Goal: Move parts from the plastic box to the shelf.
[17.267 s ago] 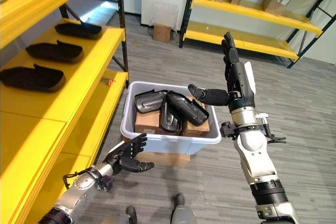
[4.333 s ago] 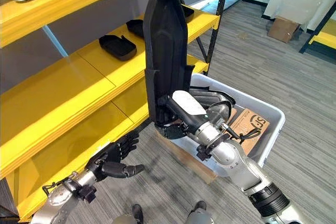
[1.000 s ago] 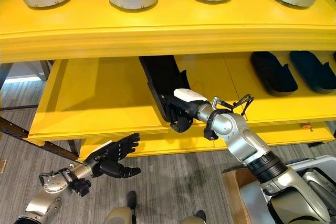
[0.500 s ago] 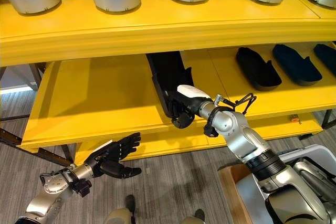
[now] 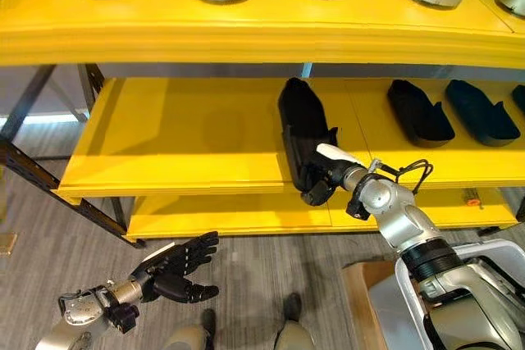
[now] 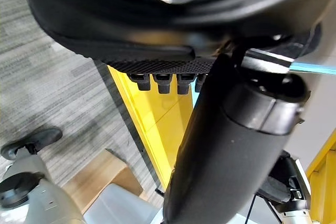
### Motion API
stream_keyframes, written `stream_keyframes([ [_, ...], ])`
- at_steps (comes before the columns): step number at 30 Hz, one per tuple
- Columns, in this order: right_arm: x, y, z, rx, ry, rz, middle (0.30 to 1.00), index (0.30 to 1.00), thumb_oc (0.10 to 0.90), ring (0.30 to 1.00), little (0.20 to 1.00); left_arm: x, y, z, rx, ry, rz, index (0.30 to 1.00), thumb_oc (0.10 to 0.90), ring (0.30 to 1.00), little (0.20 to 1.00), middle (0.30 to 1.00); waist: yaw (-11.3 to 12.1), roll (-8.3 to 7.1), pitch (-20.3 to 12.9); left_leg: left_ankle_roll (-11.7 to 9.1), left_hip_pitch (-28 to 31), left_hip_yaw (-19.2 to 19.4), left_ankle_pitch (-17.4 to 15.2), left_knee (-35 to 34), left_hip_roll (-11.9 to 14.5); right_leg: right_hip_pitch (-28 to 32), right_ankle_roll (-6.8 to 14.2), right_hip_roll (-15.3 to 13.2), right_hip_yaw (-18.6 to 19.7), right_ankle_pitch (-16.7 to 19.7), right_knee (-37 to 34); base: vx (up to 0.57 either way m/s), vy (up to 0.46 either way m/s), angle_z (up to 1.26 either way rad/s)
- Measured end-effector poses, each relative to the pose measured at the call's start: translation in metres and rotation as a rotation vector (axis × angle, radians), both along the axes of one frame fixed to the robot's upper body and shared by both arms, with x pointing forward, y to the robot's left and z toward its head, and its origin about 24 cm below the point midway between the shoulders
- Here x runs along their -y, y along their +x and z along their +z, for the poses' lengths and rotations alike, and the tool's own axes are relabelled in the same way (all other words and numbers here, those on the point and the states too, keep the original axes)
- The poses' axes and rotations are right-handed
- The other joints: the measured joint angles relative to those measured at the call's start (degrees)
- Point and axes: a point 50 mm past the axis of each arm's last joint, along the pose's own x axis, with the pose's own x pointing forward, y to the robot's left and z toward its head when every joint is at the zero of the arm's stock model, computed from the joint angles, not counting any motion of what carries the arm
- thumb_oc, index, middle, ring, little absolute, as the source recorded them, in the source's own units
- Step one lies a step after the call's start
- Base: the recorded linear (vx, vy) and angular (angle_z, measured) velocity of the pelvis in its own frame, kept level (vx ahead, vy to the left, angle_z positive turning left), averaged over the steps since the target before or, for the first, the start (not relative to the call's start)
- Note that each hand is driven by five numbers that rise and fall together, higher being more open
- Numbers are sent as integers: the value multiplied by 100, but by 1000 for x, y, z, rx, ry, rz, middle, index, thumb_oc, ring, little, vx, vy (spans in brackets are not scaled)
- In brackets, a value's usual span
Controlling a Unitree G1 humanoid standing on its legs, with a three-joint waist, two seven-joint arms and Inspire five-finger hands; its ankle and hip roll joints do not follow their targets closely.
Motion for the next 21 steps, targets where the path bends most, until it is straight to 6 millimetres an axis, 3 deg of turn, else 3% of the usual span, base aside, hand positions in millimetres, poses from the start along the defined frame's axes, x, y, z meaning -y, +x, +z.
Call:
stream_keyframes([
  [6,0,0,4,15,-18,8,300,300,400,300,300,5,3,5,27,-19,-11,1000,900,1000,1000,1000,-147,53,-4,-157,274,17,191,-416,161,146,-212,212,1,320,-155,101,-39,-3],
  [15,7,1,8,20,-66,-24,300,300,400,300,300,4,8,8,32,-16,-9,1000,900,1000,1000,1000,-152,145,27,-183,430,3,209,-628,203,296,-217,259,-86,311,-286,60,-39,1],
  [21,15,4,23,44,-103,-31,300,300,400,300,300,2,3,4,9,-13,0,1000,900,1000,1000,1000,-137,192,54,-191,499,-44,216,-647,215,397,-181,256,-129,268,-289,71,-91,5],
])
